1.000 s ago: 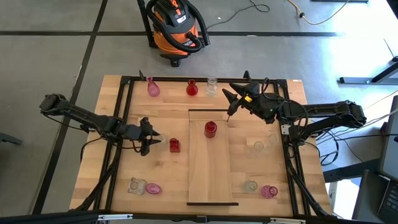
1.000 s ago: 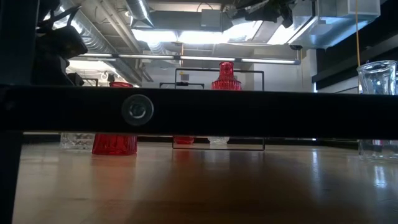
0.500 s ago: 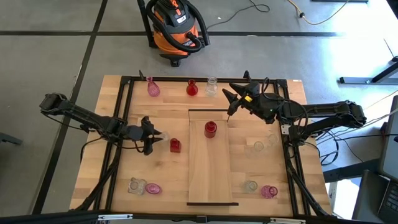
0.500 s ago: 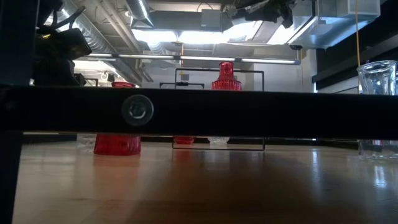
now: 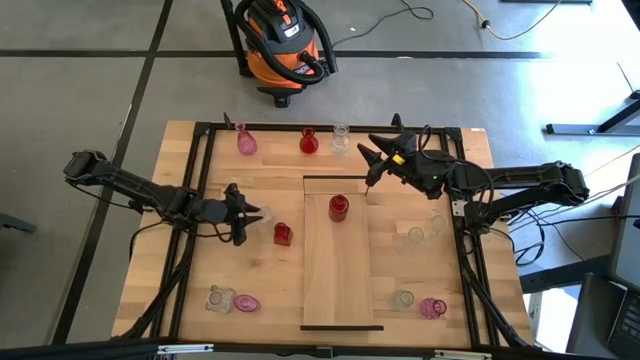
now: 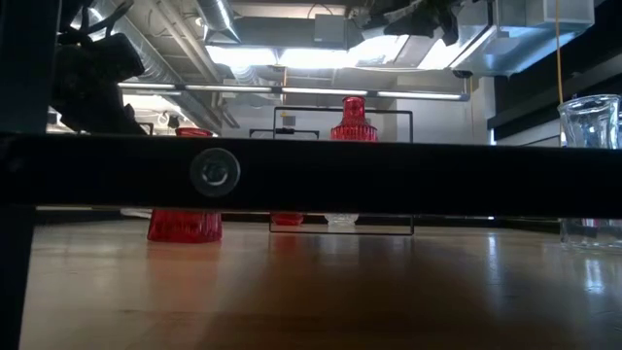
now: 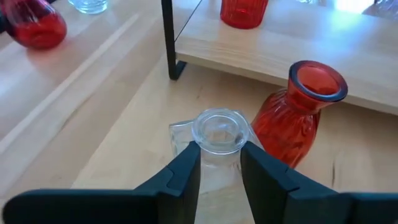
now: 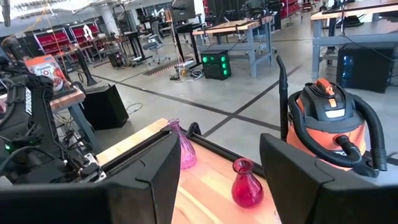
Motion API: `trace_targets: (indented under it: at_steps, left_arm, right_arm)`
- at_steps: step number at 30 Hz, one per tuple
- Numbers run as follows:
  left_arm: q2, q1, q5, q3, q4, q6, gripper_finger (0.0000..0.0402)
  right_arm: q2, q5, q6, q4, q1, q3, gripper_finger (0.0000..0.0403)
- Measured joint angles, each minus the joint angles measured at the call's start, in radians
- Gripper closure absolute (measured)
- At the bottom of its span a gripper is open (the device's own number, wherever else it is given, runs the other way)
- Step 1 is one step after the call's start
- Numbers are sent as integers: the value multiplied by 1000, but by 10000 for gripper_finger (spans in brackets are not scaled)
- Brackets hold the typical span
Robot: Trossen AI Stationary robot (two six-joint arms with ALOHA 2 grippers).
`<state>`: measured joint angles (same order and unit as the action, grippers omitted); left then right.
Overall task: Sort vases onto shelf
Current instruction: Put the transparent vase on the shelf
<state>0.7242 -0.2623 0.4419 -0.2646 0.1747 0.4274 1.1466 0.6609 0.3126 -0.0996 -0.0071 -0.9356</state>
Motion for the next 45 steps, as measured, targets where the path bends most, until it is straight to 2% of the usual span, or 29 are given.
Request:
trace_targets:
  at_steps: [9,21,30,35,45]
  left_arm:
    - [-18,0,8,-1,6,11,336]
    - [-19,-1,-16,-3,126,20,334]
    - [-20,0,-77,24,131,118,331]
    - [-19,0,-81,28,98,120,303]
    - [-18,-1,-62,29,83,121,210]
  right_arm:
    - [0,0,-1,-1,0,0,201]
    - [0,0,-3,-2,0,0,201]
    - [0,0,-3,-3,0,0,201]
    - [0,0,-3,-3,0,0,201]
    - [0,0,-3,-3,0,0,201]
